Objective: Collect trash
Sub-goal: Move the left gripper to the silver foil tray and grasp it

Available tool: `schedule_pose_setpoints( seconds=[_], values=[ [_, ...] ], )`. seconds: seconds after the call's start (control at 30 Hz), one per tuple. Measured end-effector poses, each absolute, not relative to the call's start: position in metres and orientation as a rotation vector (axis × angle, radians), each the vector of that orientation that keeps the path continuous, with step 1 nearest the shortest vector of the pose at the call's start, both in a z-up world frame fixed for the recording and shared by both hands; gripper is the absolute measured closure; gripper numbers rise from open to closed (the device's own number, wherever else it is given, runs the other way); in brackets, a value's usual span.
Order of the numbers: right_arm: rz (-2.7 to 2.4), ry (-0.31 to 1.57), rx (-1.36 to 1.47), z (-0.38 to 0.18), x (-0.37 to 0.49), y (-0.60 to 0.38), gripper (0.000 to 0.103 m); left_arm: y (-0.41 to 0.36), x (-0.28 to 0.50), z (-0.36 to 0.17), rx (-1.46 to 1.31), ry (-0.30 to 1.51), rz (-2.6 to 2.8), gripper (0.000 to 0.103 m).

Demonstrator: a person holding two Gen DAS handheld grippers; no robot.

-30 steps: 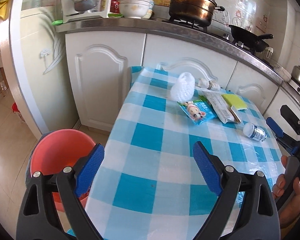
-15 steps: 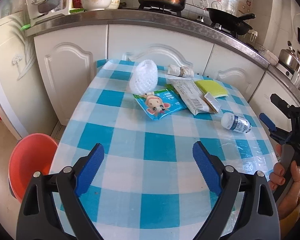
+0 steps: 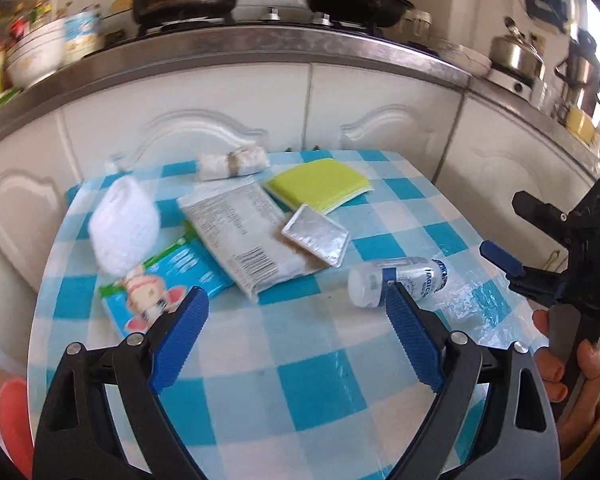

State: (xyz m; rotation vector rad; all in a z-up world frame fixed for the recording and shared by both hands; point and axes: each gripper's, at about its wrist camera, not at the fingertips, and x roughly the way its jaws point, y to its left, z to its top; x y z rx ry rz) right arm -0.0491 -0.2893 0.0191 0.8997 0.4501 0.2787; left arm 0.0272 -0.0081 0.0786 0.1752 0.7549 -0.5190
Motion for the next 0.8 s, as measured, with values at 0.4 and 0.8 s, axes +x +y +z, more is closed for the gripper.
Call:
schedule_pose_setpoints(
  seconds=[0.4, 0.8],
  values=[
    [0.266, 0.409, 0.983, 0.009, -0.058, -0.319, 0.005, -0.092, 0.101, 0.054, 0.49, 0.848, -0.651, 0.013],
    [0.294, 0.446, 0.959, 0.009, -0.054, -0.312, 0.005, -0.113, 0.115, 0.028, 0.603, 0.896, -0.672, 0.022]
  ],
)
